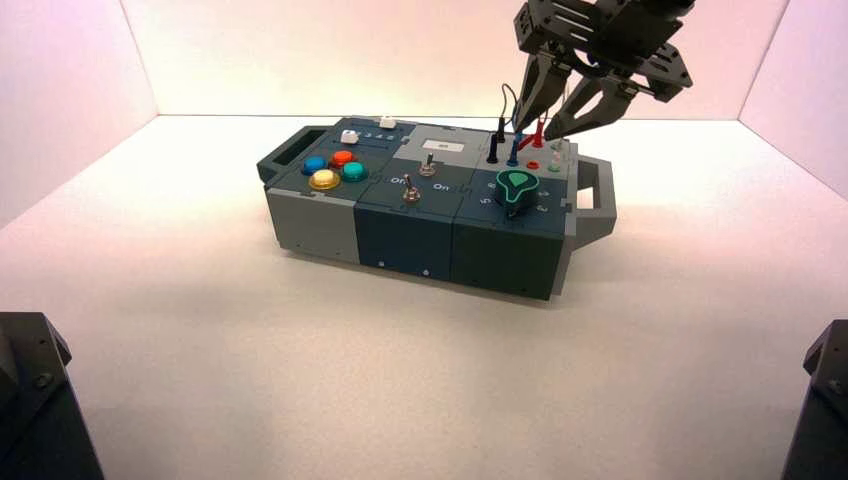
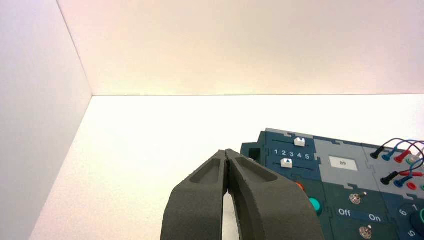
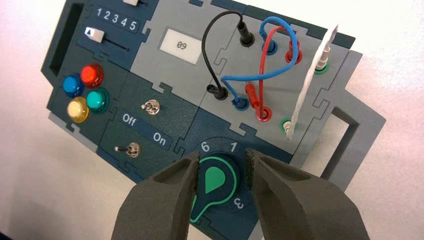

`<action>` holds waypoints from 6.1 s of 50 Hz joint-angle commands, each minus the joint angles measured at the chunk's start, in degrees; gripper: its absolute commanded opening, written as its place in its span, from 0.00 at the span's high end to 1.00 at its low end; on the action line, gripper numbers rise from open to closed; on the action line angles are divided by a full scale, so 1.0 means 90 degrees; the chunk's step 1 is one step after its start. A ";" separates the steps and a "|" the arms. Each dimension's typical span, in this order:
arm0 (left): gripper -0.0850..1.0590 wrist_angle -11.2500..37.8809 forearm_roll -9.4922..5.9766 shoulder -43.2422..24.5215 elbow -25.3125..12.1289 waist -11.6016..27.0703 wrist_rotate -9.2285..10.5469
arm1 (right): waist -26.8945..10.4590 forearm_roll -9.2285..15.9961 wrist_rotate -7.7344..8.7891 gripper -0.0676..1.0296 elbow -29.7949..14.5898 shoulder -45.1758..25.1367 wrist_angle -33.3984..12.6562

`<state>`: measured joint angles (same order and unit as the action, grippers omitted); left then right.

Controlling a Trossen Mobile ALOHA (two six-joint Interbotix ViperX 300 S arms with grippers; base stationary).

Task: Insert the red wire.

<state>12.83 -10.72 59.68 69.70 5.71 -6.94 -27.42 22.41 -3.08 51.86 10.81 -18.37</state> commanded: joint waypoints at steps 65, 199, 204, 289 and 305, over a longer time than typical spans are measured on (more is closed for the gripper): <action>0.95 -0.0117 0.0010 -0.0029 -0.0234 -0.0029 -0.0020 | 0.0234 -0.0244 0.0020 0.49 -0.0391 -0.0527 0.0342; 0.95 -0.0137 0.0020 -0.0029 -0.0254 -0.0020 -0.0020 | 0.0537 -0.0488 0.0020 0.58 -0.0684 -0.1064 0.0732; 0.95 -0.0137 0.0010 -0.0029 -0.0244 -0.0029 -0.0020 | 0.0537 -0.0498 0.0020 0.58 -0.0684 -0.1064 0.0732; 0.95 -0.0166 0.0020 -0.0029 -0.0244 -0.0029 -0.0020 | 0.0537 -0.0566 0.0020 0.58 -0.0518 -0.0820 0.0713; 0.95 -0.0166 0.0010 -0.0029 -0.0244 -0.0029 -0.0020 | 0.0547 -0.0576 0.0020 0.59 -0.0537 -0.0908 0.0762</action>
<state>11.95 -10.72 59.68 69.43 5.71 -7.12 -23.38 17.49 -3.08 47.81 2.20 -12.13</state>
